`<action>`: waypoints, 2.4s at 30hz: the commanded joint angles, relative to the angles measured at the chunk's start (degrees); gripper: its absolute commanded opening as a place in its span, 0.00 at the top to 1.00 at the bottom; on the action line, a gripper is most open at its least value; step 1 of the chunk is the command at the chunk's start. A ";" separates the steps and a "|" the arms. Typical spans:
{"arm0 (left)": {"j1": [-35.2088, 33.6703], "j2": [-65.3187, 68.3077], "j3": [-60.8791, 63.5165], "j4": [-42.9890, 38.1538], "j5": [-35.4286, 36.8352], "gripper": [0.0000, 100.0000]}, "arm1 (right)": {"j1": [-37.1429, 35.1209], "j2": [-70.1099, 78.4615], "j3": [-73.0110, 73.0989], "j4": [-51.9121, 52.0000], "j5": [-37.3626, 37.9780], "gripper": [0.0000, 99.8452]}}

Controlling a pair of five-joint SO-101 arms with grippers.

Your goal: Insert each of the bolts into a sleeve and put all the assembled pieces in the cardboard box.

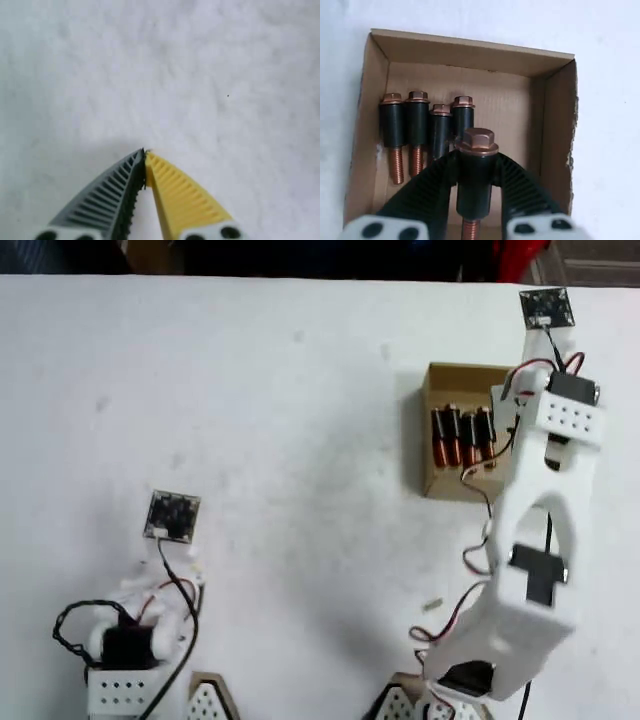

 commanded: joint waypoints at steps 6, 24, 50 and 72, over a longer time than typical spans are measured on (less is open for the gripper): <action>-0.57 -0.84 -0.18 0.26 0.53 0.98 | 2.15 17.98 -21.27 -1.36 0.79 0.98; -0.66 -0.84 -0.18 0.26 0.53 0.98 | 1.71 37.23 -42.20 6.64 3.43 0.98; -0.66 -0.84 -0.18 0.26 0.62 0.98 | -0.48 28.88 -45.36 16.40 5.45 0.95; -0.66 -0.84 -0.18 0.26 0.53 0.98 | -14.37 -4.88 -42.29 36.97 -8.00 0.98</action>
